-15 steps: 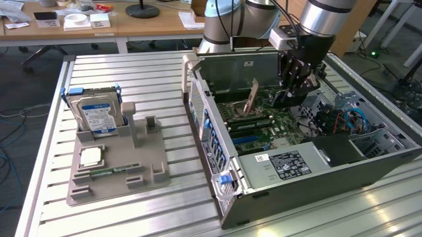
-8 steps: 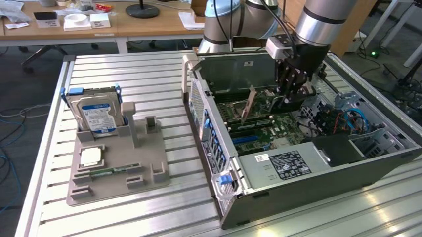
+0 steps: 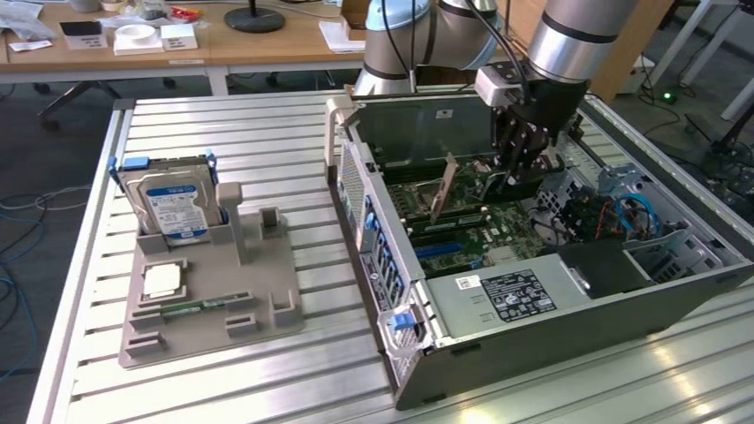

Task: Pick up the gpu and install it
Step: 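Insert the gpu into the slot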

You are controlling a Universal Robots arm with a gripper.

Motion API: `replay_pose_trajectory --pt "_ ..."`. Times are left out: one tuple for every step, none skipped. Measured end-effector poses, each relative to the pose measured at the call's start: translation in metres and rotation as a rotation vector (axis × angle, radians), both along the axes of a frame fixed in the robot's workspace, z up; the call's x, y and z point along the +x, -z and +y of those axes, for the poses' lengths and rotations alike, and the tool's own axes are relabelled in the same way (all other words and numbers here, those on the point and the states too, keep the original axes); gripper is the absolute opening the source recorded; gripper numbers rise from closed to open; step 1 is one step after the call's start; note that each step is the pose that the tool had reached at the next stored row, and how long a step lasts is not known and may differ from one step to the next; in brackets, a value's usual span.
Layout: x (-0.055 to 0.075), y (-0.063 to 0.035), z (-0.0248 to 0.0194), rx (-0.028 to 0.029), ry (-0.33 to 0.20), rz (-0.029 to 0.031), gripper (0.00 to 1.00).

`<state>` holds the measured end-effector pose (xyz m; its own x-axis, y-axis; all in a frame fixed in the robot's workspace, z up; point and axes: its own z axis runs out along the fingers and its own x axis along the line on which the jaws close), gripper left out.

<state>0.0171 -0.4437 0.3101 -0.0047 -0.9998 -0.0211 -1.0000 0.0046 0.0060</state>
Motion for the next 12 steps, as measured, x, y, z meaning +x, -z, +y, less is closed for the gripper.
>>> replay_pose_trajectory --pt "0.000 0.0001 0.0000 0.0000 0.000 0.0000 0.26" --pt "0.000 0.0009 0.0000 0.0006 0.000 -0.0002 0.26" --pt "0.000 0.0018 0.0000 0.0003 0.000 -0.0001 0.26" --pt "0.000 0.0032 0.0000 0.0001 0.000 -0.0001 0.26" --pt "-0.001 0.0051 0.0000 0.0001 0.000 -0.0001 0.26" --pt "-0.001 0.0069 0.0000 0.0000 0.000 0.0000 0.26" --pt "-0.002 0.0086 0.0000 0.0001 0.000 0.0000 0.26" --pt "-0.002 0.0102 0.0000 0.0000 0.000 0.0000 0.26" --pt "-0.003 0.0120 0.0000 0.0000 0.000 0.0000 0.26" --pt "-0.003 0.0138 0.0000 0.0000 0.000 0.0000 0.26" --pt "-0.004 0.0154 0.0000 0.0001 0.000 -0.0001 0.26" --pt "-0.004 0.0158 0.0000 0.0001 0.000 0.0000 0.26"
